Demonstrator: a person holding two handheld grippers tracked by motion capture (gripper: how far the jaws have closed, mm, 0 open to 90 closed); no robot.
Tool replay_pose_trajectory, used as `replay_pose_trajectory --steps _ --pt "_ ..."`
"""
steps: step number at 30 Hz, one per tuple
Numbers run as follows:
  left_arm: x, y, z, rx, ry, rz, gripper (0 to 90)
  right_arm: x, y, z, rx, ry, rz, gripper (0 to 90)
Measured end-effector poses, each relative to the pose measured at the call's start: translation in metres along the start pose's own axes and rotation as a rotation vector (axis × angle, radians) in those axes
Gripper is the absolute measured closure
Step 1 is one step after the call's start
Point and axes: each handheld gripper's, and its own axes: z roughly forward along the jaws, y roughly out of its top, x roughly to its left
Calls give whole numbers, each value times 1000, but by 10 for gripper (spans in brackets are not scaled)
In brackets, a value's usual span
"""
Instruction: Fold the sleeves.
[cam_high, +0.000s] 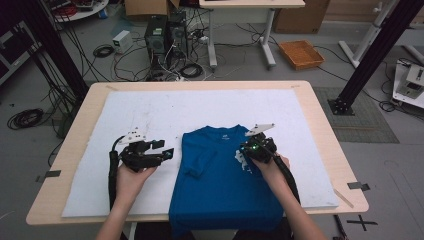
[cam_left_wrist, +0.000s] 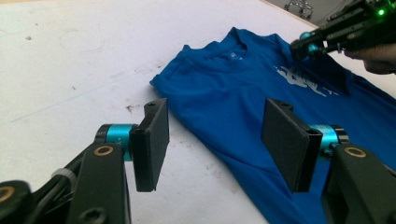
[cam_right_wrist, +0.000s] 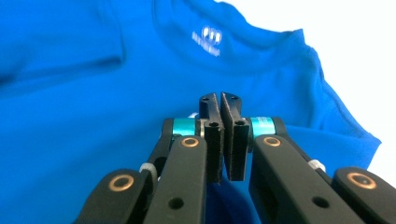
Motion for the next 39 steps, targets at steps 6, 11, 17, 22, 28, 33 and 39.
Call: replay_pose_trajectory --steps 6,11,17,22,28,33,39 --pt "0 0 2 -1 -3 -1 408 -8 0 -3 -61 22 48 766" --pt "0 1 3 -13 -1 -11 390 -26 -9 -26 -160 4 105 583" --pt "-2 5 7 -26 4 -9 380 -57 -30 -50 -264 -44 241 470" --pt "0 6 15 -27 16 -14 380 -77 -47 -58 -292 -79 315 461" --pt "5 4 15 -35 38 9 378 -90 -59 -62 -300 -115 363 408" --pt "9 4 10 -55 61 18 369 -93 -61 -62 -310 -110 370 378" --pt "8 2 8 -62 66 13 364 -90 -59 -61 -303 -111 345 376"
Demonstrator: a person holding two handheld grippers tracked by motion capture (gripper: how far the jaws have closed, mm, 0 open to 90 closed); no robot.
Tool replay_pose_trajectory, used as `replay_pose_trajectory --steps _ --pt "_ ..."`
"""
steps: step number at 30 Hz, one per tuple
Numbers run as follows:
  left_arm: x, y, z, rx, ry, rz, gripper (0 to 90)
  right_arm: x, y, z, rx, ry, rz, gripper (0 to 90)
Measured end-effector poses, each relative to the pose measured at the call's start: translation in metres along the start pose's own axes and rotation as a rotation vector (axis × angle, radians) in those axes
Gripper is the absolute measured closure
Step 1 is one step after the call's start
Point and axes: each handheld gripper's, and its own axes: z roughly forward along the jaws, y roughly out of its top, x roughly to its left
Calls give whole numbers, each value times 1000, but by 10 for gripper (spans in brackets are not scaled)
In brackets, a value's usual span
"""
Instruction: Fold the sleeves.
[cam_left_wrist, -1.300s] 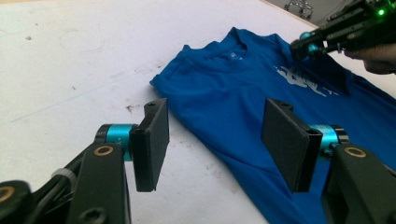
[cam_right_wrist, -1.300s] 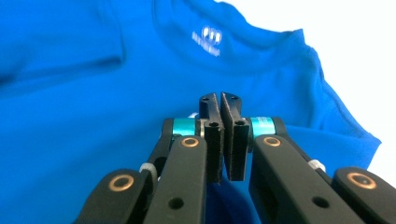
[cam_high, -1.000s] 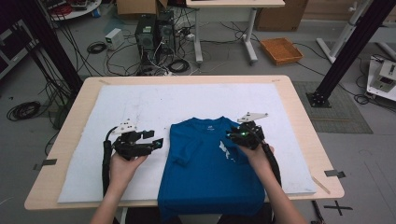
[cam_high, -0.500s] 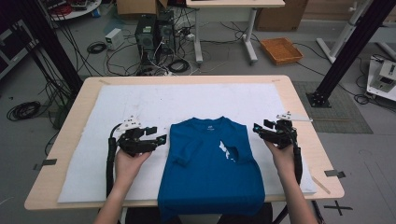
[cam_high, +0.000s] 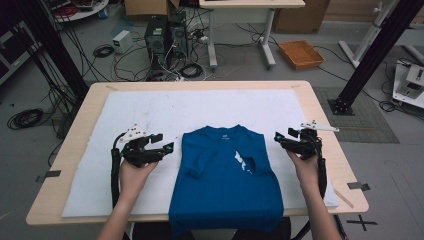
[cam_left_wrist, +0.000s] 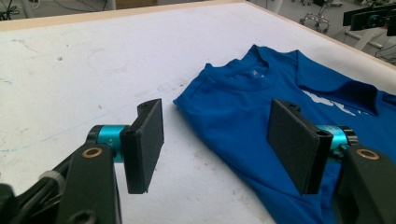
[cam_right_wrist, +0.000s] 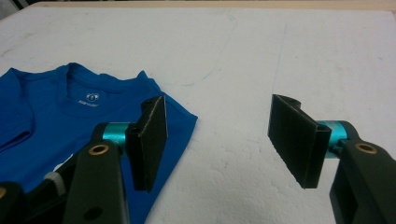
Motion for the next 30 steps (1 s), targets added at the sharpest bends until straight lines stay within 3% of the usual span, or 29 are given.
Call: replay_pose_trajectory --steps 5,8,10,12,13,14,15,16,17,18,19,20,21,22,24,30 --pt "-1 -1 -1 6 -1 -5 364 0 0 0 -3 3 1 376" --pt "-1 -1 -2 7 -1 0 364 4 -2 -4 9 39 -8 389" --pt "-2 0 -2 5 -2 -2 364 15 -6 -12 -3 59 -55 439" --pt "-2 0 -2 5 -6 -3 363 18 -6 -14 -7 65 -64 457" --pt "-3 0 -2 3 -7 -3 364 23 -8 -18 -12 103 -64 483" --pt "-3 0 -2 3 -7 -3 364 23 -8 -18 -12 103 -64 483" --pt "-4 1 -2 2 -7 -1 364 32 -15 -21 -3 148 -84 526" --pt "-4 1 -3 2 -7 4 364 32 -15 -21 -3 148 -84 526" --pt "-4 1 -3 3 -5 -4 364 44 -24 -22 32 175 -107 572" --pt "-4 1 -3 3 -5 -4 364 44 -24 -22 32 175 -107 572" --pt "-4 1 -3 4 -6 -8 364 56 -34 -23 81 204 -139 599" --pt "-5 1 -4 5 -6 -5 364 56 -34 -23 81 204 -139 599" --pt "-6 0 -4 4 -6 -3 364 68 -42 -23 116 205 -183 621" --pt "-6 0 -4 4 -6 -3 364 68 -42 -23 116 205 -183 621" --pt "-6 0 -4 5 -6 -5 363 81 -50 -23 133 180 -229 629" --pt "-7 0 -3 13 -8 -3 363 92 -55 -15 164 130 -282 661"
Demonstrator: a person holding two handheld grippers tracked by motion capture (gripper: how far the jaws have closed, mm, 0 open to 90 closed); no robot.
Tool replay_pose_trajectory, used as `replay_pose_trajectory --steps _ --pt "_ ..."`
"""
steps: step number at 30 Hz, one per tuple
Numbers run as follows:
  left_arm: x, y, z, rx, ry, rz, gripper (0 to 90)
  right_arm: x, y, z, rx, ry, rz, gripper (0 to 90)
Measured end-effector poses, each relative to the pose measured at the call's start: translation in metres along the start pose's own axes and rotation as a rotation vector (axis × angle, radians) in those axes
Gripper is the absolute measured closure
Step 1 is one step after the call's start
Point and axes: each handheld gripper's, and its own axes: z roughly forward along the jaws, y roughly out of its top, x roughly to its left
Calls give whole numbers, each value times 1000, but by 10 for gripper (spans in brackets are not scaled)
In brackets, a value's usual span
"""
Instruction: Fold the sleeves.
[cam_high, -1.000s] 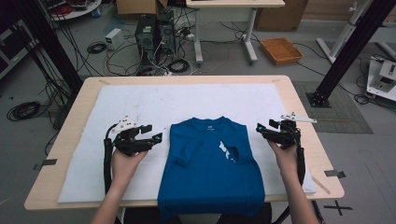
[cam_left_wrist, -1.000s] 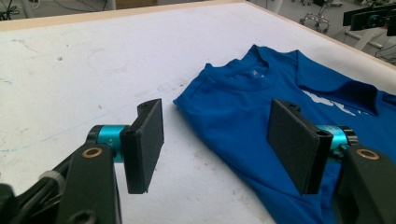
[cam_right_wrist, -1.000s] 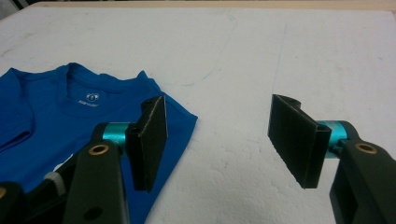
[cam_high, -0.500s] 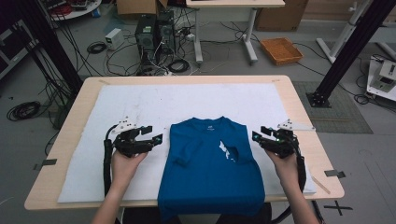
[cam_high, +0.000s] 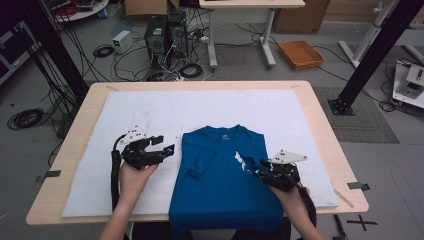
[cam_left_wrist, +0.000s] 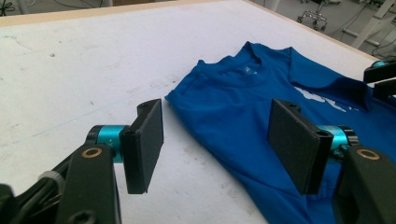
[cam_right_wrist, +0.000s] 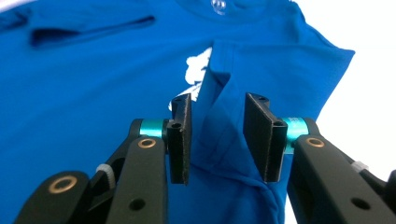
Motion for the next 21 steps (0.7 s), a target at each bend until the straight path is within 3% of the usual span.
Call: replay_pose_trajectory --steps 1,3,10,11,13,15,18,21 --pt "0 0 0 3 2 0 364 1 -1 4 21 -8 -24 749" --pt "0 0 1 3 2 -4 364 2 -2 5 35 -8 -37 812" --pt "0 -1 1 6 -2 -1 364 5 -5 -1 59 18 -59 831" --pt "0 -1 2 6 -6 -4 364 5 -6 0 65 24 -57 813" --pt "-1 0 3 7 -8 0 363 3 -7 2 82 27 -48 683" --pt "-2 0 4 6 -9 2 363 2 -7 3 79 46 -42 680" --pt "-2 0 4 5 -10 4 363 1 -4 -2 33 56 -42 601" --pt "-1 0 4 6 -12 3 358 -8 4 -13 -51 59 -16 530"
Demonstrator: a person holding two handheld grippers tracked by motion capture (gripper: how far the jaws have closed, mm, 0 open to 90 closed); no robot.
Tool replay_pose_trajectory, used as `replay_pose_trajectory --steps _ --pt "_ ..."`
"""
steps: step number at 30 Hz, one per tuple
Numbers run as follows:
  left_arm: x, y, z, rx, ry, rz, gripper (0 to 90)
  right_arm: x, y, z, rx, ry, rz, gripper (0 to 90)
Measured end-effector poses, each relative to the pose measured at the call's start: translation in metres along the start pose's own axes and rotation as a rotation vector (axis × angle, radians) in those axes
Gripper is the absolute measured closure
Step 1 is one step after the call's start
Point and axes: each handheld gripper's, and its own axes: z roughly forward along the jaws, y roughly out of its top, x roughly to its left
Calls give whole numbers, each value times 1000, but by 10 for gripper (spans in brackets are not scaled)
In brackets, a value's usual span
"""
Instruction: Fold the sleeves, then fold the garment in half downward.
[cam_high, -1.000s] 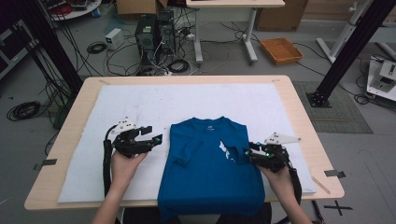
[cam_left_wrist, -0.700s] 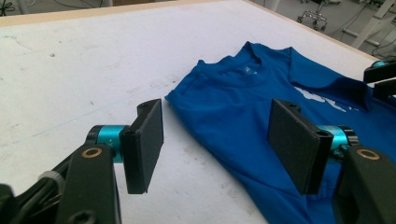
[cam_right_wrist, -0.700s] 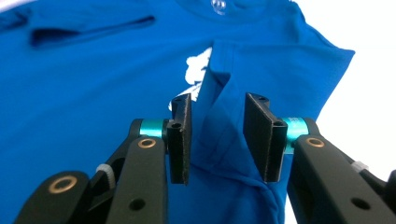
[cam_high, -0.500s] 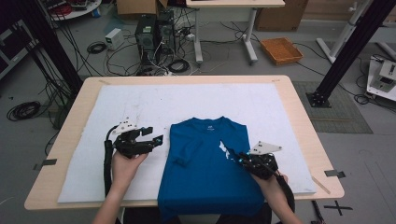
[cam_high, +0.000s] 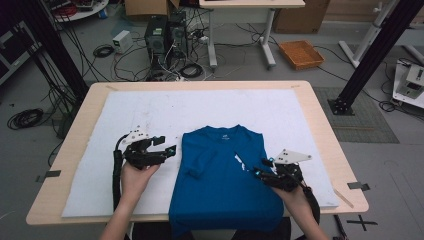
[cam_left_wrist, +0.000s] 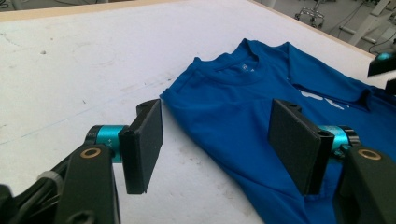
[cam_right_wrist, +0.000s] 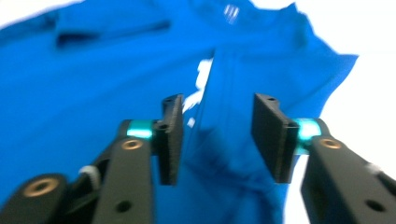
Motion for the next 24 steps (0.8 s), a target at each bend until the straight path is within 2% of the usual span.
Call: replay_pose_trajectory --steps 1,2,3,4,5,7,8,9,10,11,12,13,15,24 --pt "0 0 0 1 0 0 358 0 0 0 0 0 0 530" --pt "0 0 1 -1 0 -1 359 -7 5 -4 -30 -16 11 506" --pt "-1 0 1 -2 -1 -3 359 -7 5 -4 -30 -16 11 506" --pt "-2 1 2 0 -2 0 359 -16 10 -6 -58 -34 32 472" --pt "-2 1 2 0 -2 0 358 -16 10 -6 -58 -34 32 472" --pt "-2 1 3 1 -2 5 359 -25 15 -8 -83 -52 65 462" --pt "-2 1 3 2 -2 7 358 -36 19 -9 -107 -64 103 438" --pt "-2 1 3 0 1 3 358 -36 19 -9 -107 -64 103 438" --pt "-1 1 3 -2 4 2 358 -46 21 -10 -128 -73 144 428" --pt "-1 1 3 -2 4 2 358 -46 21 -10 -128 -73 144 428" --pt "-1 1 2 -1 6 0 358 -54 23 -10 -145 -85 173 427" --pt "-1 1 2 -3 8 3 358 -54 23 -10 -145 -85 173 427" --pt "0 2 1 -7 10 0 359 -63 21 -11 -155 -103 211 415" --pt "0 5 4 -4 7 -4 358 -73 20 -9 -146 -124 224 414"
